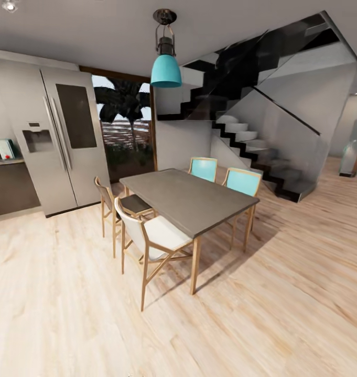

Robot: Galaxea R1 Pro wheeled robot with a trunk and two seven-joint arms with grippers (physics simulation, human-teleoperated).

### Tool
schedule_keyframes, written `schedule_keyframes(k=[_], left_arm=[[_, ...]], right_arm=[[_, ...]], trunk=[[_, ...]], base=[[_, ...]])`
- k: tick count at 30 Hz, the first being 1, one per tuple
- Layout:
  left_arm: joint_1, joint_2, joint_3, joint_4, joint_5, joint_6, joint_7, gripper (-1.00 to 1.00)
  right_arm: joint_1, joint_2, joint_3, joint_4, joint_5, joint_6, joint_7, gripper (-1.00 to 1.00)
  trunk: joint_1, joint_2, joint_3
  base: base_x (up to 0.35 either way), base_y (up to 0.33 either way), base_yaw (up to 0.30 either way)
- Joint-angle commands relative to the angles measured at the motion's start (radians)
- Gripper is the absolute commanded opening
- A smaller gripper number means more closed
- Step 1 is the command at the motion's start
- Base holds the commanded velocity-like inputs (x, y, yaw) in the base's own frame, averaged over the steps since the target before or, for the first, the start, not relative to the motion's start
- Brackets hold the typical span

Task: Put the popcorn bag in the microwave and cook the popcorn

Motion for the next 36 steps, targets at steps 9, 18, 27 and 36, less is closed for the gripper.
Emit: schedule_keyframes(k=[9,18,27,36], left_arm=[[0.0,0.0,0.0,-0.001,0.0,-0.001,0.0,1.0],[0.0,0.0,0.0,-0.001,0.0,-0.001,0.0,1.0],[0.0,0.0,0.0,-0.001,0.0,-0.001,0.0,1.0],[0.0,0.0,0.0,-0.001,0.0,-0.001,0.0,1.0]], right_arm=[[0.0,0.0,0.0,0.0,0.002,-0.003,-0.012,1.0],[0.0,0.0,-0.002,0.003,0.001,-0.01,-0.014,1.0],[0.0,0.0,-0.002,0.006,0.001,-0.019,-0.014,1.0],[0.0,0.0,-0.002,0.006,0.001,-0.019,-0.013,1.0]], trunk=[[0.0,0.0,-0.001],[0.0,0.0,-0.001],[0.0,0.0,-0.001],[0.0,0.0,-0.001]], base=[[0.0,0.0,0.3],[0.0,0.0,0.3],[0.0,0.0,0.3],[0.0,0.0,0.3]])
